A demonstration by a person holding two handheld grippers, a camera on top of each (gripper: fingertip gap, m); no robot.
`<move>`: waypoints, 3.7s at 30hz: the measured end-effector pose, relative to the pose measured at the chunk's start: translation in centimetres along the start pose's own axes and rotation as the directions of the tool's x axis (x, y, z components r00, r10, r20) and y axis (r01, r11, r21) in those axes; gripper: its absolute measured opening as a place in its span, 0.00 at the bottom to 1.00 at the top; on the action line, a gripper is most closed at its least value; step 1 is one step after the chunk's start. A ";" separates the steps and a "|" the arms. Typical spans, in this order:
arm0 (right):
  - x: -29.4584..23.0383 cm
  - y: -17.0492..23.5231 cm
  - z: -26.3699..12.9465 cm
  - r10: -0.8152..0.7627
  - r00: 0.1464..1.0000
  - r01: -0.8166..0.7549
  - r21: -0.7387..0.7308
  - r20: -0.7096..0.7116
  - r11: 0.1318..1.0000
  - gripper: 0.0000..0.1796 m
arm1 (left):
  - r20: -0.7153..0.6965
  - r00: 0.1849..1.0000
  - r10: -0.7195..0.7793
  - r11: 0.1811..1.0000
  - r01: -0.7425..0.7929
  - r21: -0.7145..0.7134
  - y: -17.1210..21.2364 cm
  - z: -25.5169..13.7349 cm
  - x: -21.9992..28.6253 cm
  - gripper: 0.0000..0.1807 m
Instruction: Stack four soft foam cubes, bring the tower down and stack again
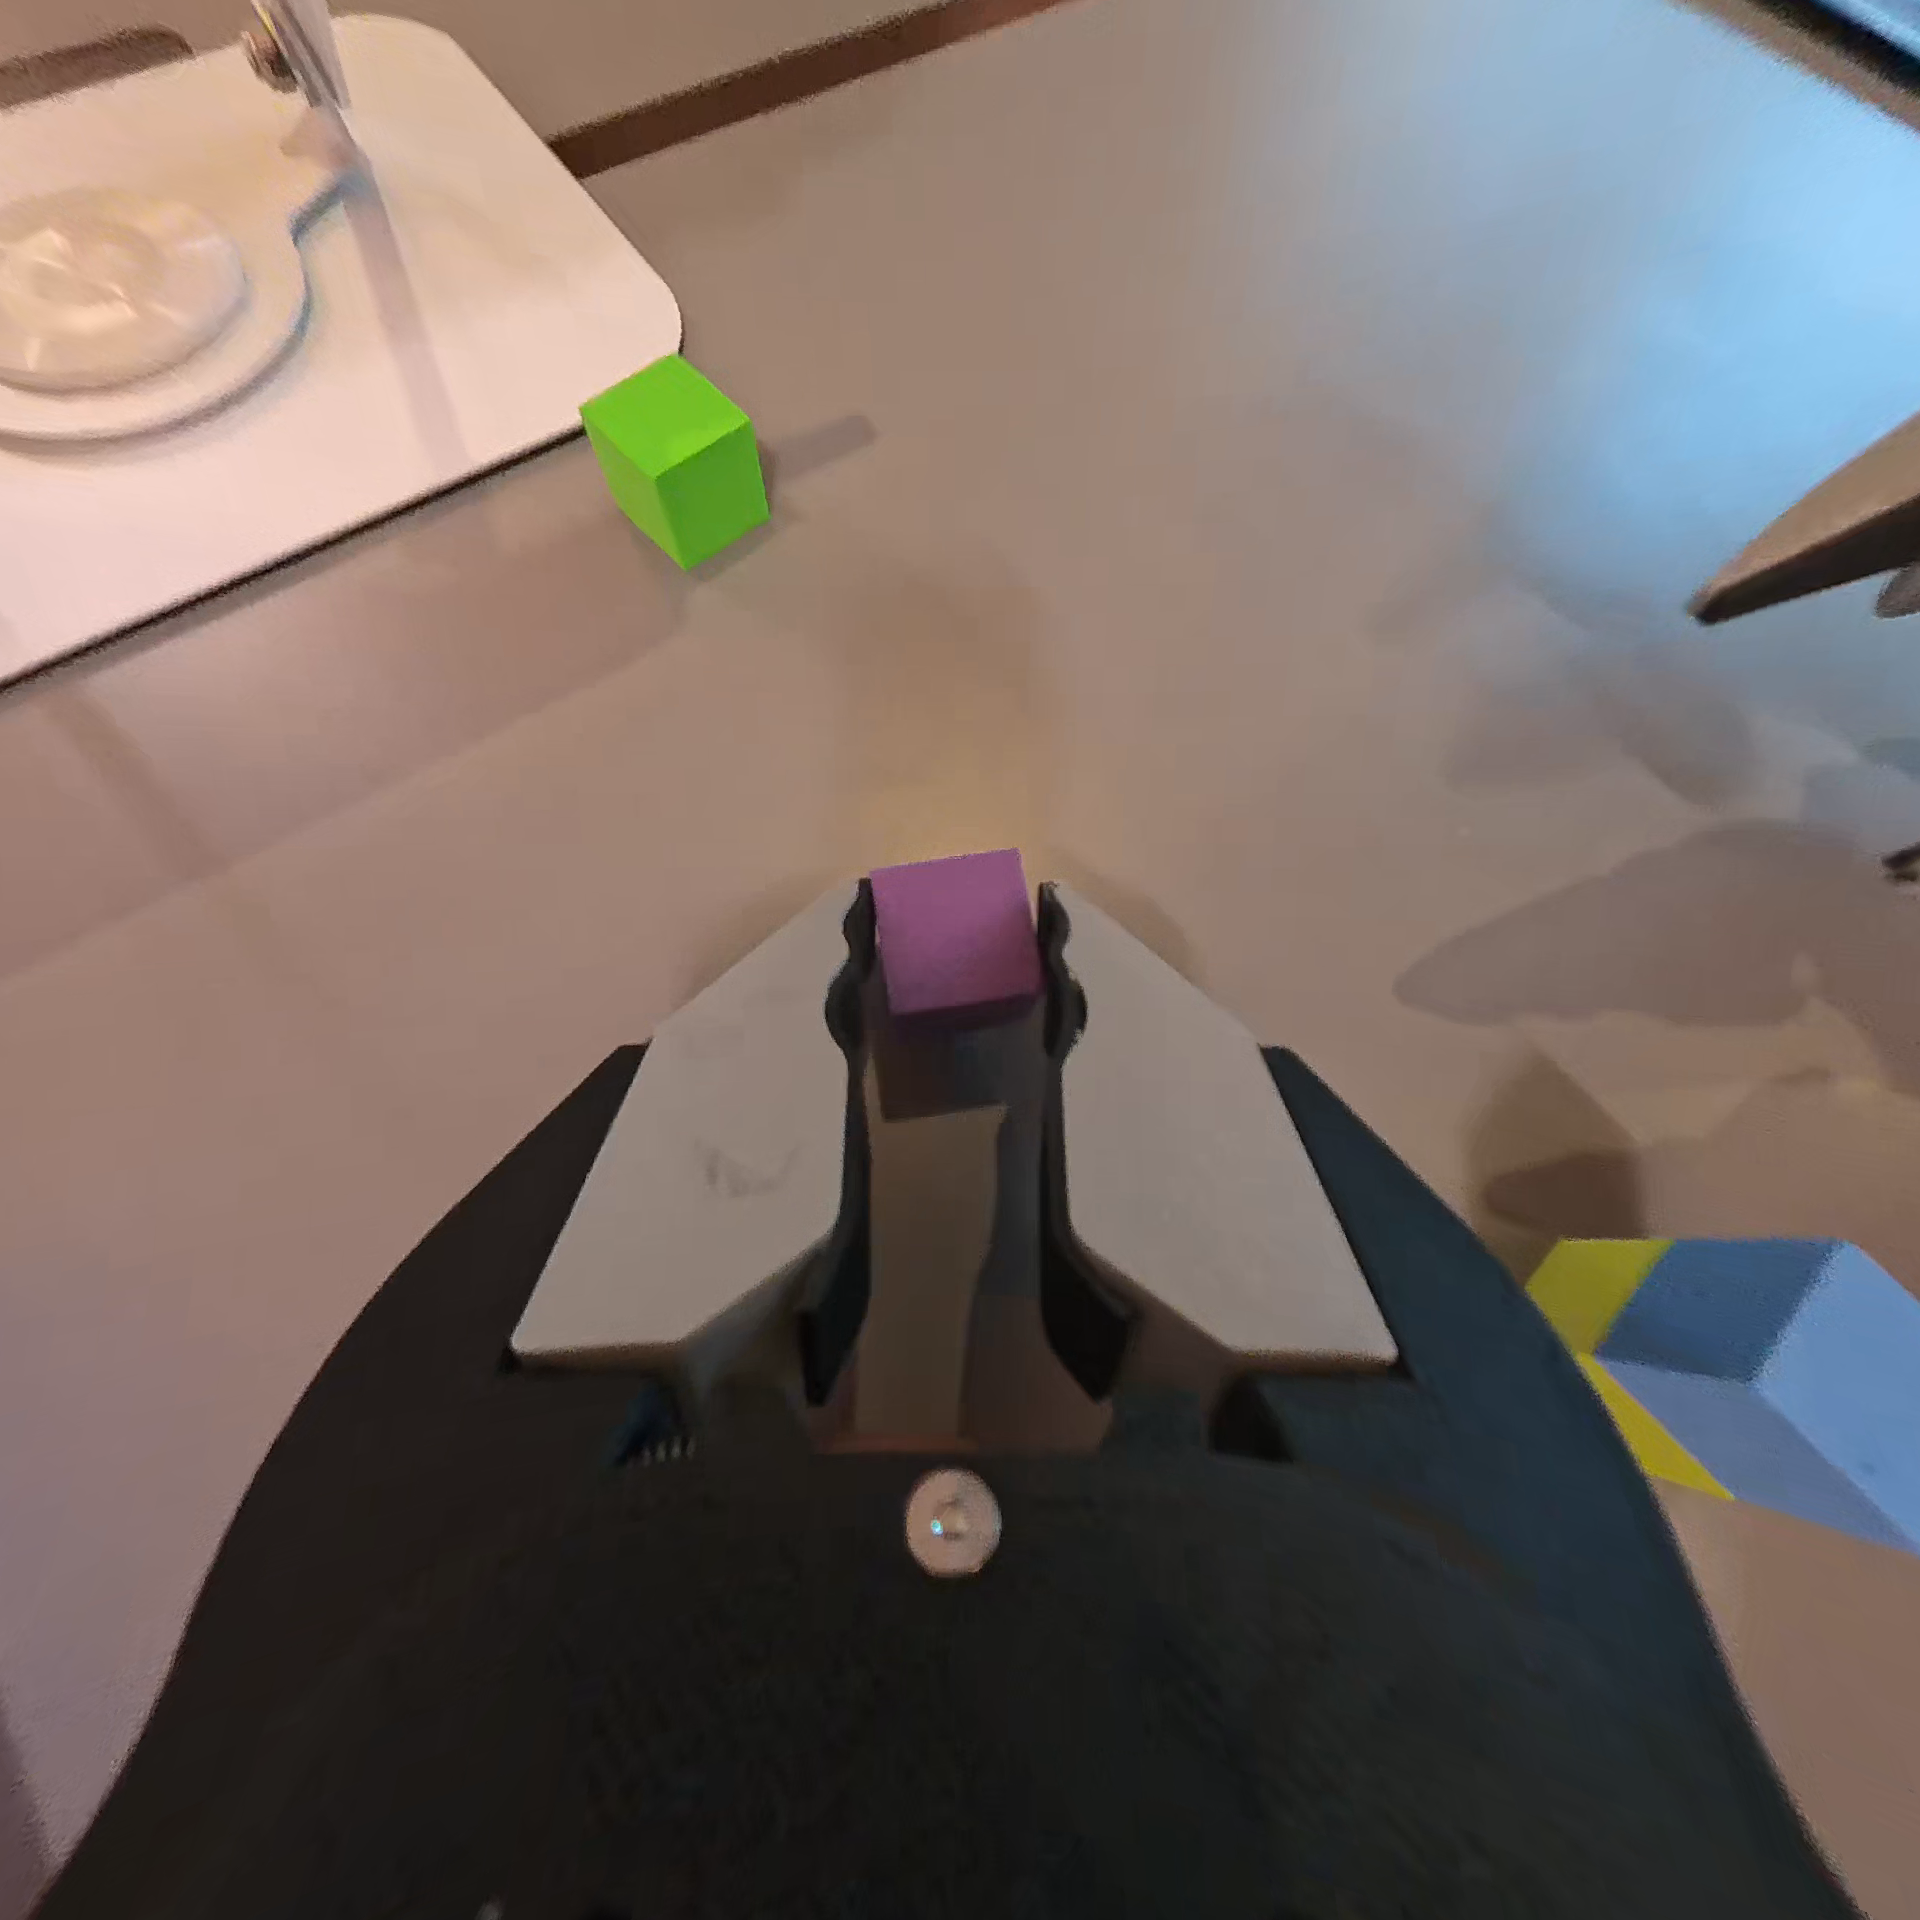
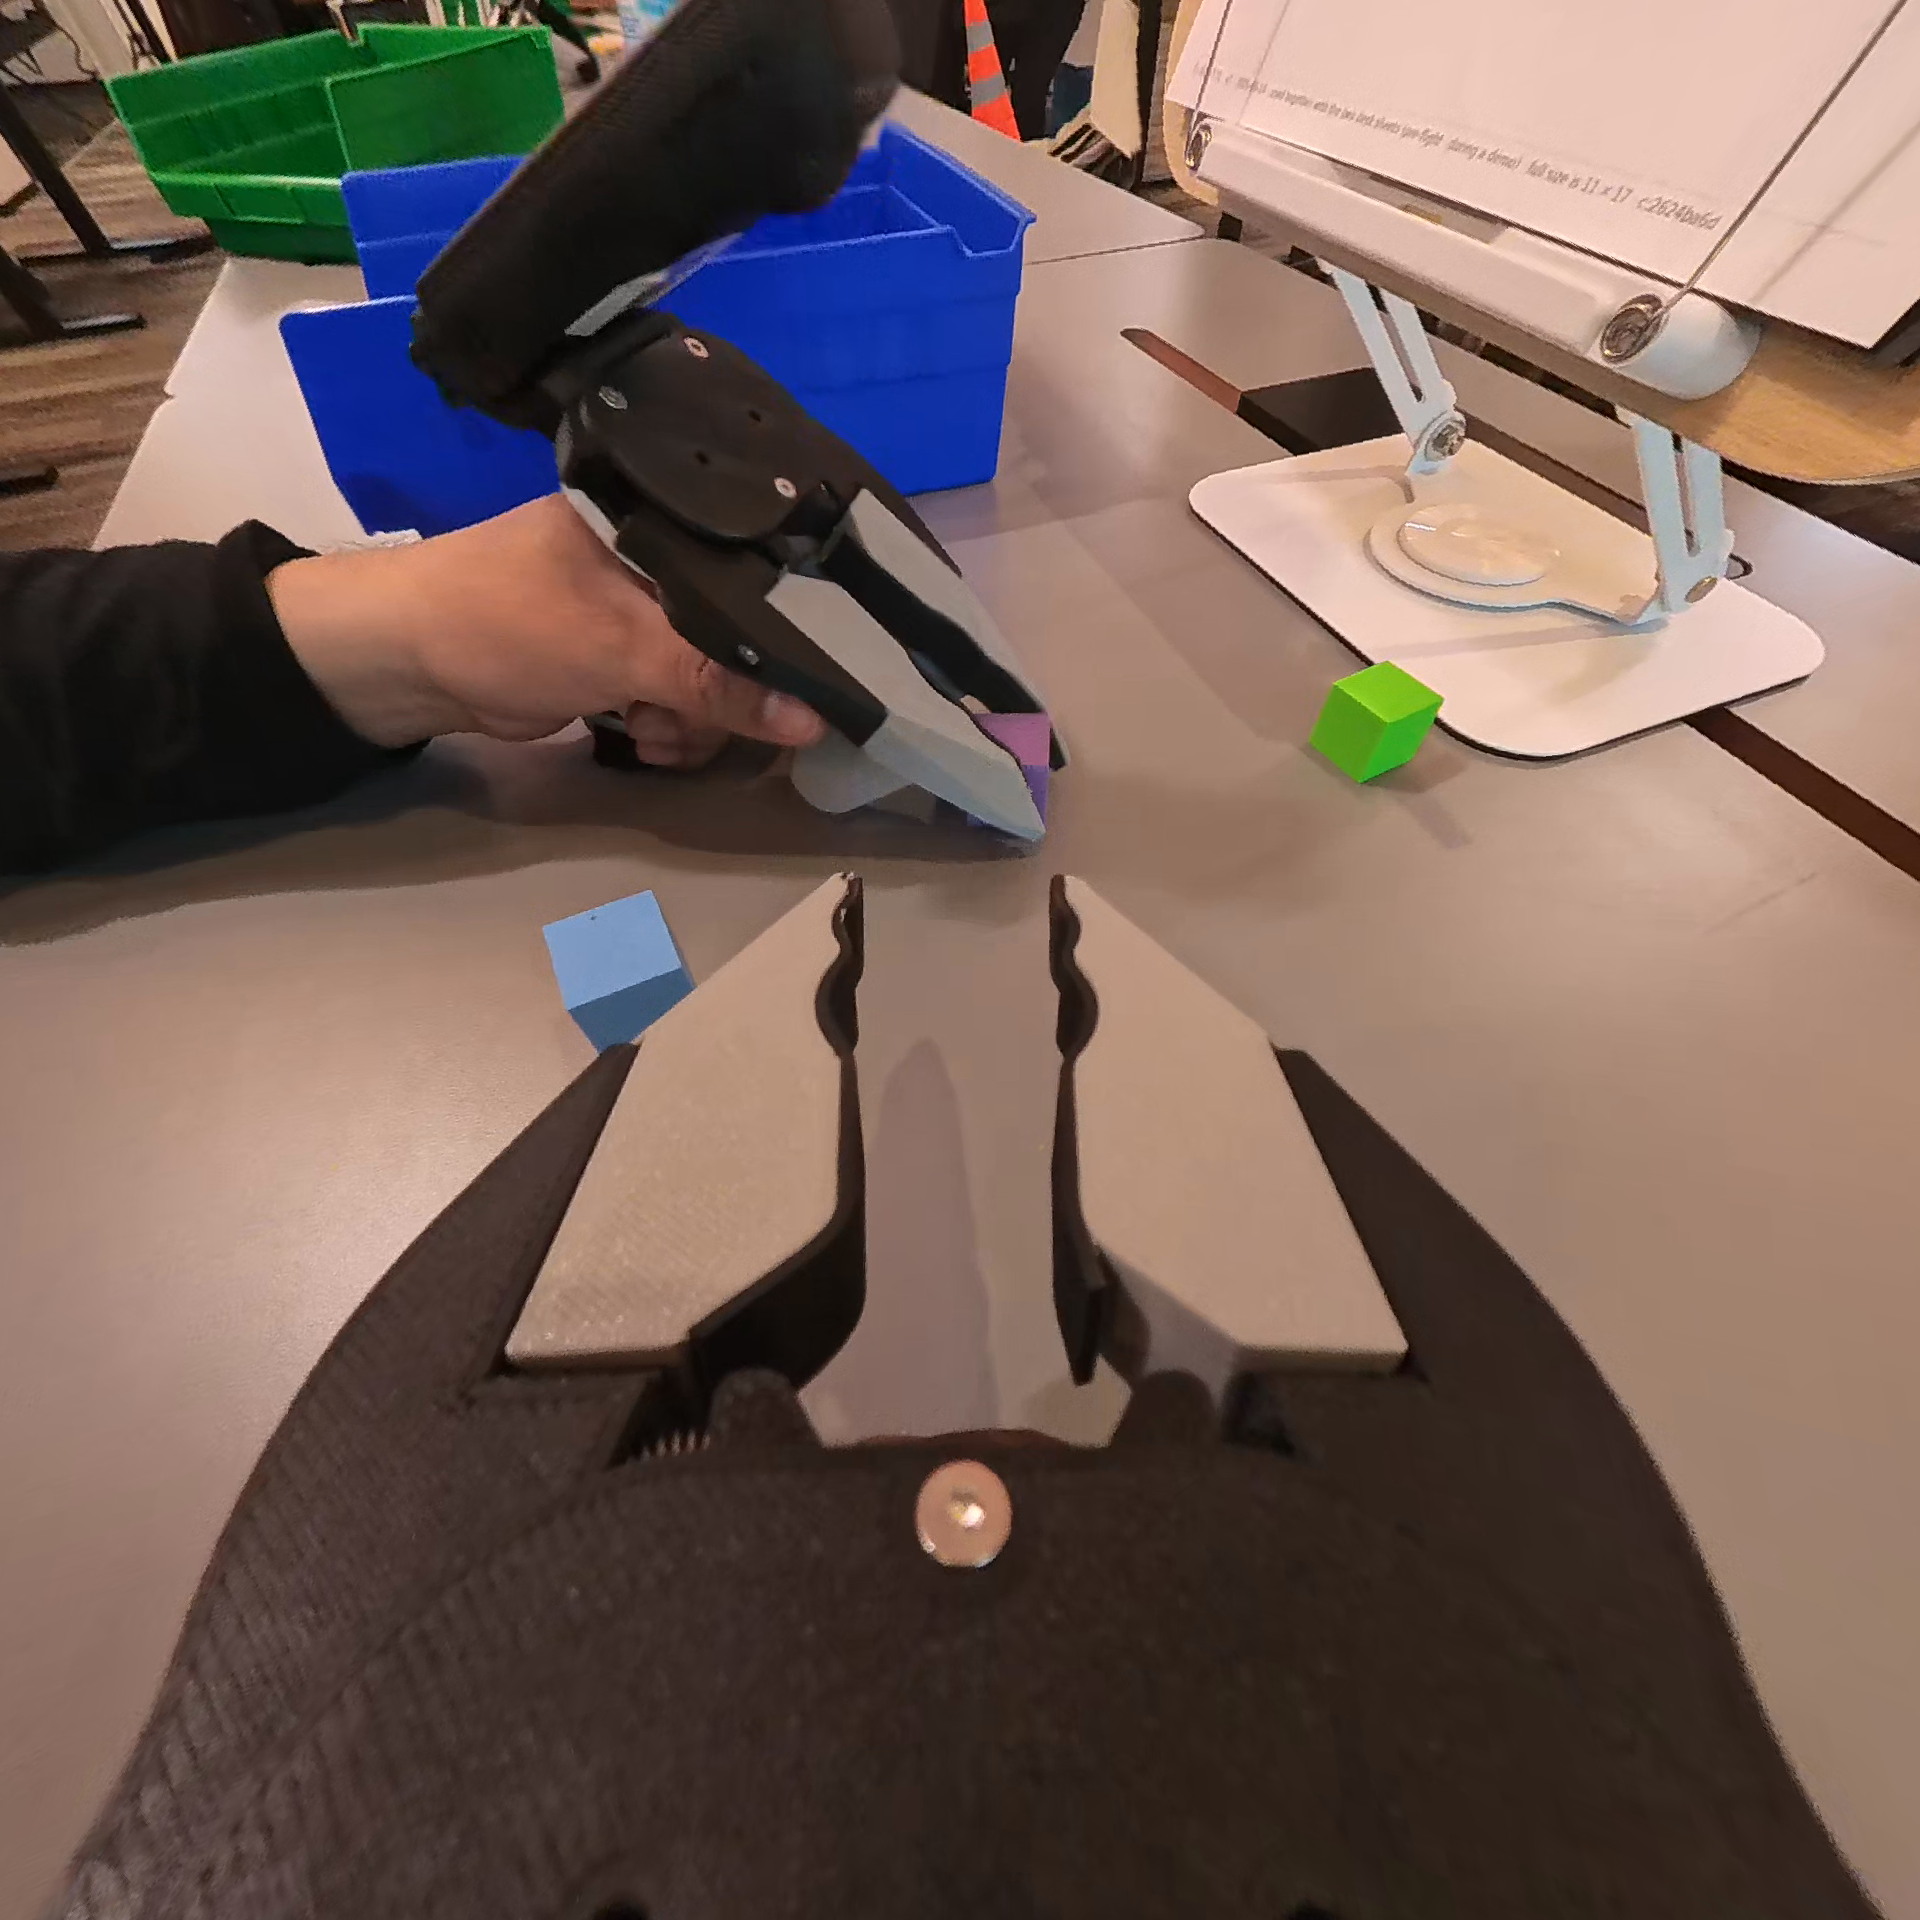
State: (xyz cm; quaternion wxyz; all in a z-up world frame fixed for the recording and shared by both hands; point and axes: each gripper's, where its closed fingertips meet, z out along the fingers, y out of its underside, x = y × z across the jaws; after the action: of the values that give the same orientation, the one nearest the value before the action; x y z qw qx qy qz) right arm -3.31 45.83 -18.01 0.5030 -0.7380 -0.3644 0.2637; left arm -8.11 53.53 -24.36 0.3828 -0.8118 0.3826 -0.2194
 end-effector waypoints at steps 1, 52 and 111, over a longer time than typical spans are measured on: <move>0.0 0.0 -0.1 0.009 1.000 -0.009 0.004 0.003 1.000 0.18 | -0.014 1.000 0.017 0.999 -0.017 0.036 -0.4 -0.4 0.4 0.16; -5.8 -3.9 -0.5 0.236 0.908 -0.279 0.082 0.346 0.957 0.13 | 0.399 0.506 0.765 0.362 -0.850 0.383 -4.8 -9.2 11.9 0.15; -3.2 -6.4 -1.4 0.360 0.873 -0.456 0.289 0.329 0.842 0.13 | 0.391 0.763 0.515 0.610 -0.647 0.457 -7.1 -9.9 9.8 0.13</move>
State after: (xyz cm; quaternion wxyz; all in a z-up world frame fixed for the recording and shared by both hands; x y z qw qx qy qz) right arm -5.95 43.98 -11.44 0.5075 -0.6535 -0.2068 0.5221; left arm -5.34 44.29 -12.14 0.6962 -0.5084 0.4979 -0.0945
